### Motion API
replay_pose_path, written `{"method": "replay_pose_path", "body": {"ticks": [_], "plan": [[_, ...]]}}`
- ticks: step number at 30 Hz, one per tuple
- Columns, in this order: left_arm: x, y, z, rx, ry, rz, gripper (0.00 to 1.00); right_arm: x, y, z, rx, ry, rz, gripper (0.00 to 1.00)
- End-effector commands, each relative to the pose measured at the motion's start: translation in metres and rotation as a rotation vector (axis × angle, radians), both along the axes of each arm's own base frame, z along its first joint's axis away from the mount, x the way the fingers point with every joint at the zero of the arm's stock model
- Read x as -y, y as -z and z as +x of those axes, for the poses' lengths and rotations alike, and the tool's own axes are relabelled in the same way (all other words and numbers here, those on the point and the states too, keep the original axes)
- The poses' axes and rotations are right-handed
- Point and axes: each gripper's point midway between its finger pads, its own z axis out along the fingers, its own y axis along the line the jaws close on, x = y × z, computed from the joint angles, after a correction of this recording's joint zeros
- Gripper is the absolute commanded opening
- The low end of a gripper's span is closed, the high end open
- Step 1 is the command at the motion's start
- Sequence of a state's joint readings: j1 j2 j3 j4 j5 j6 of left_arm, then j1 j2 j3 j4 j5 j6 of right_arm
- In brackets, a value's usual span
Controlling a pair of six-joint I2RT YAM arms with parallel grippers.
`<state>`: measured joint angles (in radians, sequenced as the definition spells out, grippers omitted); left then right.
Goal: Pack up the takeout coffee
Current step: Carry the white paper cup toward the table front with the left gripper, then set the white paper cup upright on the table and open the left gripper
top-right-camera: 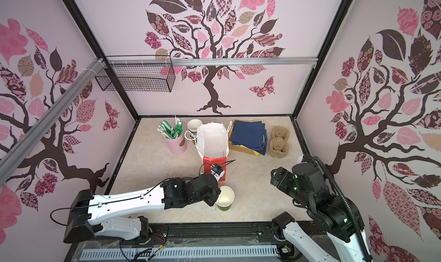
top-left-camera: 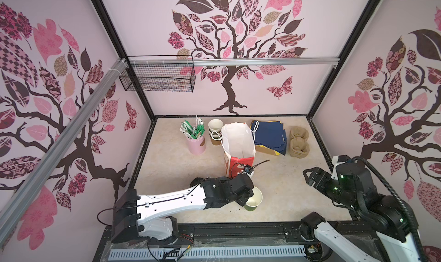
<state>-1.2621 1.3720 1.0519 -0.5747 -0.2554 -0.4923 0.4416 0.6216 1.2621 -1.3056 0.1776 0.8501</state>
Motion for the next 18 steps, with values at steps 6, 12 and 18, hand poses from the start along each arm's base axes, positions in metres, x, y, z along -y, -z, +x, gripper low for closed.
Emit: {"method": "replay_pose_path", "body": {"ticks": [6,12,18], "plan": [[0.009,0.016,0.012,0.038,-0.046,-0.005,0.00,-0.001,-0.002,-0.002,-0.013,-0.003,0.004,0.83],[0.015,0.024,0.016,0.038,-0.064,-0.004,0.00,-0.002,-0.002,0.000,-0.013,-0.007,0.005,0.83],[0.017,0.031,0.021,0.038,-0.084,0.011,0.00,-0.002,-0.002,-0.001,-0.013,-0.010,0.006,0.83]]}}
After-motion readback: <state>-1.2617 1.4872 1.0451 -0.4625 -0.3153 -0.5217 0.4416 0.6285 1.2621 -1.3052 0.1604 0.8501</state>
